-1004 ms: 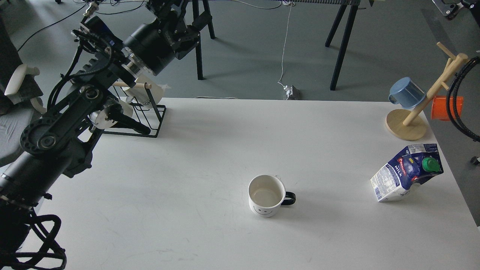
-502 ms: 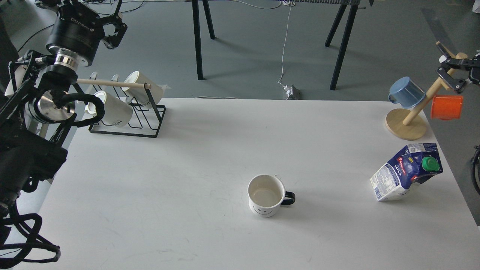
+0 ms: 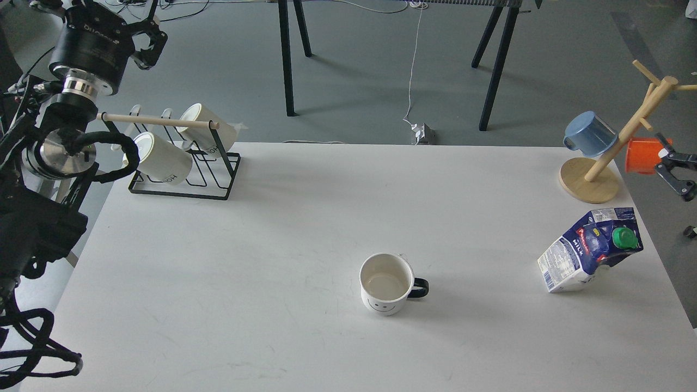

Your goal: Place cup and milk with both arms

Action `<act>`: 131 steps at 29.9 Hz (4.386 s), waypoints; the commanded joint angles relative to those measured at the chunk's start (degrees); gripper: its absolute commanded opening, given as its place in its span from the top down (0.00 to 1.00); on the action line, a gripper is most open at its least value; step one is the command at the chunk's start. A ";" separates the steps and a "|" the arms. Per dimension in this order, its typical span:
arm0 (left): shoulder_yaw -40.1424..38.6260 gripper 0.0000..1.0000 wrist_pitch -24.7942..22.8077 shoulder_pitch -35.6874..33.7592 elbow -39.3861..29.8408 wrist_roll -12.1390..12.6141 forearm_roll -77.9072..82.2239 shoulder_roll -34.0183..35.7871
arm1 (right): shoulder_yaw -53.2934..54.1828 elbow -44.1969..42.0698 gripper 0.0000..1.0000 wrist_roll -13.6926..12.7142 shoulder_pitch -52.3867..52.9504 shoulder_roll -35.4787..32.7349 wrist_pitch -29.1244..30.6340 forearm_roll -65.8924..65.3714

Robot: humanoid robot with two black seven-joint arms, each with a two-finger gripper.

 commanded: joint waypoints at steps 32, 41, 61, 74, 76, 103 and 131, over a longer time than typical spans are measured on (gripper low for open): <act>0.81 0.00 0.48 1.42 -0.01 0.58 0.44 1.41 | 1.46 -1.80 0.01 3.10 -26.18 21.49 0.00 -9.16; 0.81 0.00 0.57 1.33 0.08 0.58 0.62 2.11 | 7.09 -1.28 0.01 3.10 -26.01 25.71 0.00 -12.60; 0.99 0.00 0.49 1.33 0.25 0.58 0.44 4.04 | 8.14 -0.75 0.01 3.10 -24.95 32.30 0.00 -12.60; 0.99 0.00 0.40 0.98 0.87 0.58 0.44 4.13 | 10.43 -0.40 0.01 3.10 -24.69 32.66 0.00 -12.51; 0.99 0.00 0.40 0.98 0.87 0.58 0.44 4.13 | 11.04 -0.22 0.01 3.10 -24.69 32.05 0.00 -12.51; 0.99 0.00 0.13 0.89 0.87 0.58 0.80 5.89 | 11.22 -2.06 0.21 3.10 -18.98 34.24 0.00 -13.03; 1.25 0.00 0.84 1.07 0.87 1.63 0.88 9.58 | 5.51 3.73 0.56 2.75 -20.56 54.53 0.00 -31.22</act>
